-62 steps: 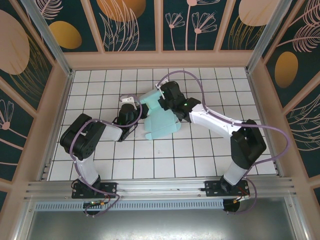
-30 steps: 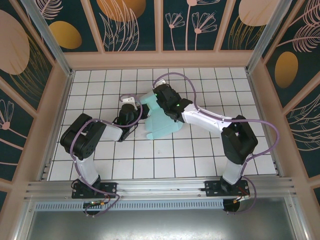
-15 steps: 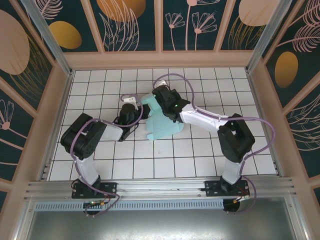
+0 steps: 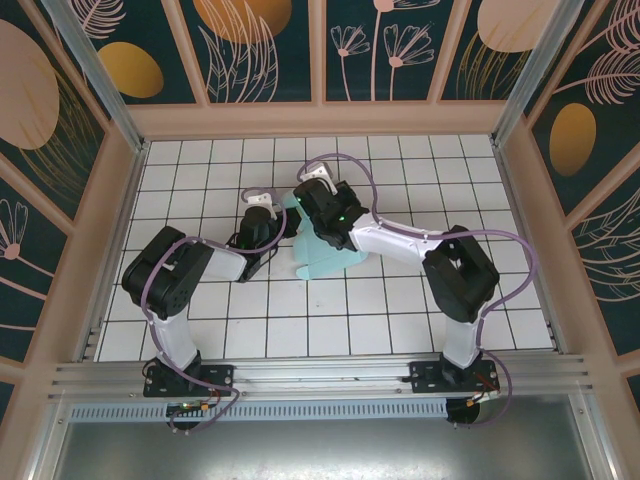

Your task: Fold the paper box

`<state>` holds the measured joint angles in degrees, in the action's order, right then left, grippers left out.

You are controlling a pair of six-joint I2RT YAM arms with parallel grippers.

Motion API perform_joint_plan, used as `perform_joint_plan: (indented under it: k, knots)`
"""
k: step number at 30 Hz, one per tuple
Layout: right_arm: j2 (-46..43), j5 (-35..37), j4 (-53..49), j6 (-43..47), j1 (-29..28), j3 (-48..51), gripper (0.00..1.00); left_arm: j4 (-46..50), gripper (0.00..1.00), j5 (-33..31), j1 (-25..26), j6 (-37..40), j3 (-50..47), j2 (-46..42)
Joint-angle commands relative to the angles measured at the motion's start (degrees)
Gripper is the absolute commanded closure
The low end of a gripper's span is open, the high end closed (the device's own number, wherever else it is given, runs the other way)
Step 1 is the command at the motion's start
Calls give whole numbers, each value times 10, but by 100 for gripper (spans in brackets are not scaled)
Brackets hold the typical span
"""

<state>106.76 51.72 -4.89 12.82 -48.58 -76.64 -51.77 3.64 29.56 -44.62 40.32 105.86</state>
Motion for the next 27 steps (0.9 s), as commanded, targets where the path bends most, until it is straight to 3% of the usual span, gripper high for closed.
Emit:
perform_joint_plan:
  k: [1,3,4,5,9,11,13,14,15,19,22,24,27]
  knots:
    - [19,51,35,22,0,18,83,-62,100,29,5,0,18,-5]
    - [21,51,42,25,-1,18,82,-62,100,29,5,0,17,-5]
    - [21,51,42,26,-1,18,97,-62,100,29,5,0,18,-5]
    - [22,50,43,27,-2,18,100,-61,100,29,5,0,18,-5]
    - [29,55,42,27,-3,15,100,-62,100,29,4,-1,18,-4]
    - [31,55,44,27,-4,17,71,-62,100,29,5,-2,18,-3]
    - [31,53,50,32,-5,20,65,-63,100,30,5,-3,17,-3]
    - [31,53,51,32,-5,22,76,-62,100,29,5,-2,17,-3]
    - [31,53,52,32,-5,22,100,-62,100,29,5,-1,17,-3]
    - [31,53,53,35,-6,23,100,-62,100,29,5,-2,18,-1]
    - [34,51,55,37,-6,21,66,-65,100,30,4,-4,18,0]
    - [33,45,51,34,-6,22,59,-64,100,29,5,-4,17,-1]
    - [26,39,48,27,-6,26,58,-63,100,23,5,-4,16,-4]
